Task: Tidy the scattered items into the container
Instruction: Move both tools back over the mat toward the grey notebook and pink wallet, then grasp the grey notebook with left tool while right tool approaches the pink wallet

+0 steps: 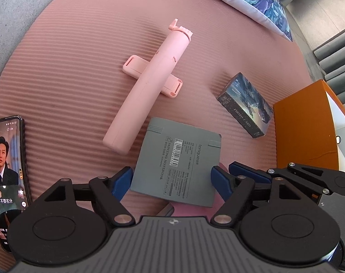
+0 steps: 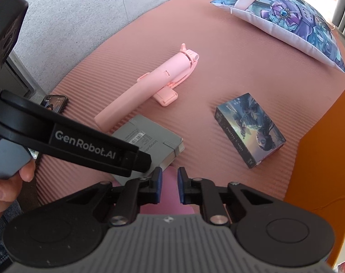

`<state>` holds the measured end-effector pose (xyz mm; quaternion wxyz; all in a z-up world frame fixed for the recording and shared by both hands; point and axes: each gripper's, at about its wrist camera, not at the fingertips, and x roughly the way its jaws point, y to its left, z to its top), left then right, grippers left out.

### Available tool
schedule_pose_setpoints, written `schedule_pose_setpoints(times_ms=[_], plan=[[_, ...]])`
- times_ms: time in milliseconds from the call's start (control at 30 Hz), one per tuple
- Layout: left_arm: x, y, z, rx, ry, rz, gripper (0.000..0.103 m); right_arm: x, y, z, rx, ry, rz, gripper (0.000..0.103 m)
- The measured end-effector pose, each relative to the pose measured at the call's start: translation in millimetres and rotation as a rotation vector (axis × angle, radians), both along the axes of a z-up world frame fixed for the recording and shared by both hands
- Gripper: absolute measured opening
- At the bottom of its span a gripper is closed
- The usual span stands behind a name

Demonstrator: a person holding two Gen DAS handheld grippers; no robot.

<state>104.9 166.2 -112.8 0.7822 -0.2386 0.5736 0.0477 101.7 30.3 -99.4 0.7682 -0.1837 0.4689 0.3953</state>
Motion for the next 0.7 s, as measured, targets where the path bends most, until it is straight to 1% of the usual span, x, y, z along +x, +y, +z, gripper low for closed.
schedule_pose_setpoints(times_ms=[100, 200, 267, 367, 400, 467, 500, 533, 600, 700], plan=[[-0.5, -3.6, 0.8, 0.015, 0.000, -0.017, 0.092, -0.1, -0.5, 0.0, 0.004, 0.004, 0.001, 0.016], [-0.1, -2.0, -1.2, 0.001, 0.005, -0.009, 0.092, 0.5, -1.0, -0.9, 0.023, 0.033, 0.007, 0.005], [1.1, -0.9, -2.4, -0.004, 0.004, -0.002, 0.093, -1.6, -0.9, -0.4, 0.013, 0.028, 0.014, 0.005], [4.0, -5.5, -1.7, 0.024, -0.008, -0.018, 0.094, -4.3, -1.3, 2.1, -0.015, 0.010, 0.022, 0.009], [5.0, -7.3, -1.6, 0.032, -0.007, -0.023, 0.095, -5.5, -2.8, 3.7, -0.020, 0.001, 0.025, 0.010], [5.3, -11.1, -0.5, 0.053, -0.009, -0.031, 0.095, -8.4, -6.8, 7.5, -0.033, -0.027, 0.025, 0.018], [6.8, -14.3, 0.0, 0.066, -0.014, -0.038, 0.095, -10.2, -10.0, 9.8, -0.041, -0.045, 0.022, 0.030], [6.5, -16.7, 0.7, 0.080, -0.018, -0.047, 0.095, -11.9, -13.4, 12.0, -0.050, -0.064, 0.015, 0.037], [8.3, -22.9, 1.2, 0.106, -0.022, -0.066, 0.096, -14.5, -20.0, 15.3, -0.074, -0.089, 0.003, 0.041], [12.4, -35.1, -2.8, 0.139, -0.001, -0.118, 0.096, -14.6, -28.5, 19.6, -0.085, -0.088, -0.020, 0.051]])
